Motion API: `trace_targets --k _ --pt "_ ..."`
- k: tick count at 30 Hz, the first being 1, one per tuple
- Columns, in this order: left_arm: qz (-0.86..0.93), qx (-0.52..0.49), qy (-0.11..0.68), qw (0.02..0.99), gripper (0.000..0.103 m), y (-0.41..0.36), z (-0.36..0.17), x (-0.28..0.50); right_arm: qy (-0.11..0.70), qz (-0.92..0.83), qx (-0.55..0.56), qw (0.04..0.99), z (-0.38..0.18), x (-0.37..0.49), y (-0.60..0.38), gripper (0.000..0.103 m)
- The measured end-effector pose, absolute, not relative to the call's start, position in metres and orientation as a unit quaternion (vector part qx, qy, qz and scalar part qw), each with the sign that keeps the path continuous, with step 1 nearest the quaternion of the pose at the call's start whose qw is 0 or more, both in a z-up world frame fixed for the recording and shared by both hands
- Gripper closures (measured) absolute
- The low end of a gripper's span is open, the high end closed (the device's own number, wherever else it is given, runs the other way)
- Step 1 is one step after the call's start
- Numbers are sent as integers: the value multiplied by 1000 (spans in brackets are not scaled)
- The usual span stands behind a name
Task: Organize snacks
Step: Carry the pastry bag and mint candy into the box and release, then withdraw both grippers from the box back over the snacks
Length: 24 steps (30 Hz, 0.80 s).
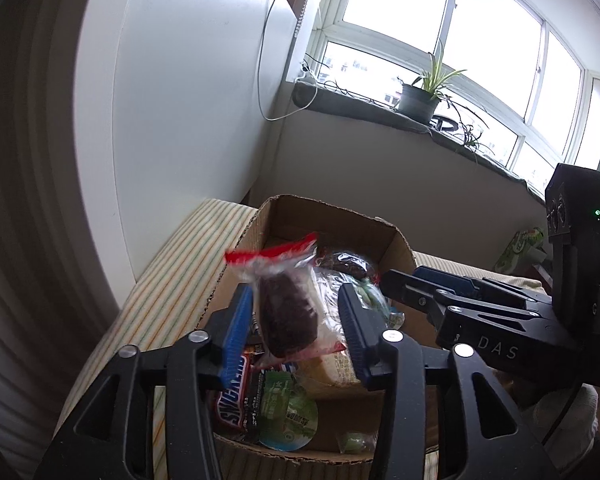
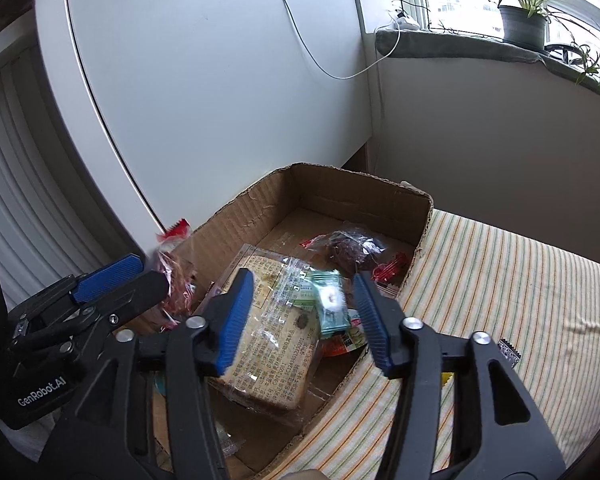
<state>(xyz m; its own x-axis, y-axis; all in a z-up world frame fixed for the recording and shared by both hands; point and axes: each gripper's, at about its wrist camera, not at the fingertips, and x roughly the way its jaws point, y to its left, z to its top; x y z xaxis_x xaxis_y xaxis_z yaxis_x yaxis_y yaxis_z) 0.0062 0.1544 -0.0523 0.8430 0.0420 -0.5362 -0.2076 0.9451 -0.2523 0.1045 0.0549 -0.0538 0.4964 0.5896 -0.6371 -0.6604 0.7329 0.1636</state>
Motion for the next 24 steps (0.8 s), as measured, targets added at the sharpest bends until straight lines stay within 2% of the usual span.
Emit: trace_targets --k 4,6,8,15,18,24 --pt "66 -152 269 949 53 154 -51 5 333 354 -53 872 -48 102 51 35" --pt "68 -151 269 949 53 155 -51 5 328 347 -53 877 -46 102 47 26" --pt "70 -150 269 949 52 155 -52 6 323 341 -51 881 -45 102 44 23" --pt "68 -149 266 950 52 153 -49 5 324 324 -39 888 -42 111 25 22" --pt "65 -145 266 951 52 149 -49 6 323 311 -32 893 -41 115 16 13" --pt "57 -140 264 953 52 139 -45 8 295 280 -45 912 -34 112 -1 12"
